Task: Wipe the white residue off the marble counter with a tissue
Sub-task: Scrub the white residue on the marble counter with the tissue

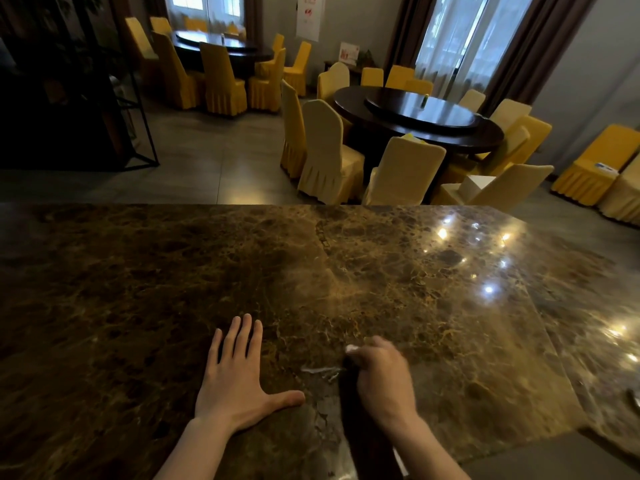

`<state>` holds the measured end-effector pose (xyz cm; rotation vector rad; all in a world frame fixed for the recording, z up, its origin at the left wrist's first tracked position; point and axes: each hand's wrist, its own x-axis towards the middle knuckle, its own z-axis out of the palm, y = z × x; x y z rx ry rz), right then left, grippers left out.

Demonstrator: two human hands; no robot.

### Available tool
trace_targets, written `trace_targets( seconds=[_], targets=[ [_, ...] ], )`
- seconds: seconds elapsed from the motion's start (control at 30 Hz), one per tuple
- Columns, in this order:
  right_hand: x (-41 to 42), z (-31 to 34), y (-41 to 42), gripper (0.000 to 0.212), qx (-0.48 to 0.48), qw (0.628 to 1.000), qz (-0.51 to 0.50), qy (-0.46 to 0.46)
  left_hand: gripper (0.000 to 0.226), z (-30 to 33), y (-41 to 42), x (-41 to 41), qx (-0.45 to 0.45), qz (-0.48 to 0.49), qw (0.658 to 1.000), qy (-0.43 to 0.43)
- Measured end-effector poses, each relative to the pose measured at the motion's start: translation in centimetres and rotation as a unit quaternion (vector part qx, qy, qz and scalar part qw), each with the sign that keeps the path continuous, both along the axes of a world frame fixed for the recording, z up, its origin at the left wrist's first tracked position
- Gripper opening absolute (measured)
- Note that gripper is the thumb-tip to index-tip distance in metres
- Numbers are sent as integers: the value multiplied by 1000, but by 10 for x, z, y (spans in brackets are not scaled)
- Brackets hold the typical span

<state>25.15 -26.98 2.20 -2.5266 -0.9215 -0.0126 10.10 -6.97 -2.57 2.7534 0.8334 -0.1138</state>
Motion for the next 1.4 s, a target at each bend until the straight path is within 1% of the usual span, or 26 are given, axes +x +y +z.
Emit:
trace_targets(
  seconds=[0.07,0.13,0.2,0.27,0.33,0.4,0.43,0.5,0.57,0.6,0.67,0.73,0.83,0.9,0.93,1.0,1.07,1.13,1.2,1.27,1.33,1.4],
  targets=[
    [16,1,-14,19,1,994,-105,-3,156,0,0,0,0,1,1000,7],
    [16,-2,-19,19,-24,990,-141,-10,156,1,-1,0,-1,-1,1000,10],
    [-2,-5,-8,20,-31,992,-119,-21,156,0,0,1,4,0,1000,8],
    [-20,-8,12,19,-19,997,-67,-14,156,1,0,1,4,-4,1000,14],
    [-37,-7,29,15,-2,1000,-10,6,156,1,-1,1,6,-4,1000,18],
    [-38,-1,32,15,22,999,6,43,156,2,0,1,3,-4,1000,18],
    [-30,2,27,15,42,998,-16,53,156,2,0,1,1,-4,1000,15],
    [-4,5,8,13,51,993,-99,31,156,2,1,0,1,-4,1000,12],
    [21,7,-15,16,10,984,-175,19,156,1,0,0,-1,-5,1000,16],
    [25,7,-21,17,-15,982,-190,15,156,1,0,1,0,-4,1000,17],
    [15,5,-16,19,-38,985,-171,-5,155,1,-1,2,5,-2,1000,14],
    [-7,0,2,20,-19,992,-122,-9,156,1,-1,1,2,-6,1000,13],
    [-40,-2,34,20,3,999,-22,32,158,2,0,1,6,-7,1000,23],
    [-43,4,40,21,25,998,9,61,158,3,-1,1,4,-8,1000,24],
    [-38,8,37,21,48,997,-7,62,158,3,0,1,3,-8,1000,20],
    [-17,12,21,15,71,993,-92,36,156,2,1,0,3,-5,1000,12],
    [5,11,-2,14,37,984,-172,20,156,1,1,0,2,-7,1000,14],
    [9,8,-16,18,-20,980,-197,6,156,-1,0,1,2,-3,1000,10],
    [-3,4,-12,20,-32,984,-177,-4,155,-1,0,2,5,-1,1000,5],
    [-18,-1,7,20,-13,994,-110,4,155,-2,1,1,9,-6,1000,9],
    [-37,-1,30,17,7,999,-25,41,156,-2,0,0,9,-6,1000,10],
    [-43,4,39,12,41,995,10,91,156,-1,0,1,1,-5,1000,0]
  ],
)
